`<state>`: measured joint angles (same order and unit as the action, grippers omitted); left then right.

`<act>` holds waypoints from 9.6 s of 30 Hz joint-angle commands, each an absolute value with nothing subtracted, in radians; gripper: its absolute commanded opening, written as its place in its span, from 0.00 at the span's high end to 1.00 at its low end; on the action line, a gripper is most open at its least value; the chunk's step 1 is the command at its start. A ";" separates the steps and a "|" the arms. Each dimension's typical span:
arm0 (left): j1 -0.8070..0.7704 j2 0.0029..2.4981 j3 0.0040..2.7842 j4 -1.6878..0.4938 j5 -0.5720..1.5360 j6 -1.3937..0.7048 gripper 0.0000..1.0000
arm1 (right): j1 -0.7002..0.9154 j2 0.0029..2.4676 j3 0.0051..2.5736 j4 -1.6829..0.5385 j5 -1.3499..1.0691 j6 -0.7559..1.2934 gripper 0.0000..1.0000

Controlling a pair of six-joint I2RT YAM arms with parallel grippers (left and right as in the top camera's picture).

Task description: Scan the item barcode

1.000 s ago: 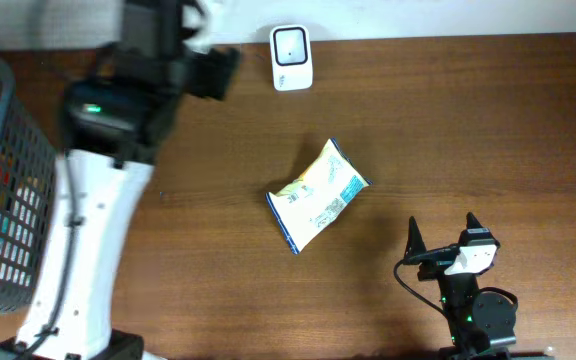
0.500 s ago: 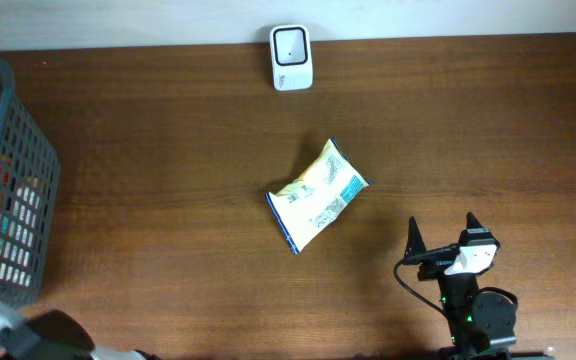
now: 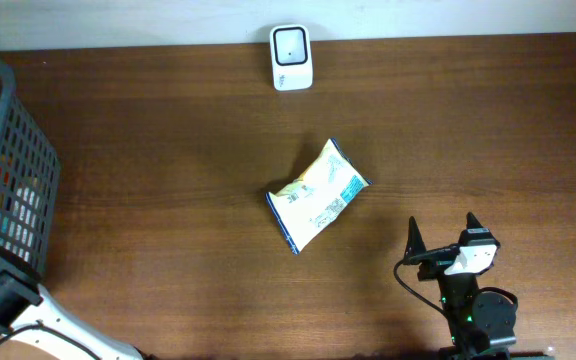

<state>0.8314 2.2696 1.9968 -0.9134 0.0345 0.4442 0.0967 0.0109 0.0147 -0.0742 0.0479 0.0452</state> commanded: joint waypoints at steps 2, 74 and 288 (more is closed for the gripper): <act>0.842 2.357 1.996 -0.895 0.120 0.470 0.06 | 0.090 0.004 0.006 -0.076 0.049 0.041 0.01; -0.199 1.889 1.383 -0.537 0.302 0.076 0.01 | 0.090 0.004 0.006 -0.076 0.049 0.041 0.01; 0.062 1.526 1.594 -0.754 -0.232 0.266 0.01 | 0.090 0.004 0.006 -0.076 0.049 0.041 0.01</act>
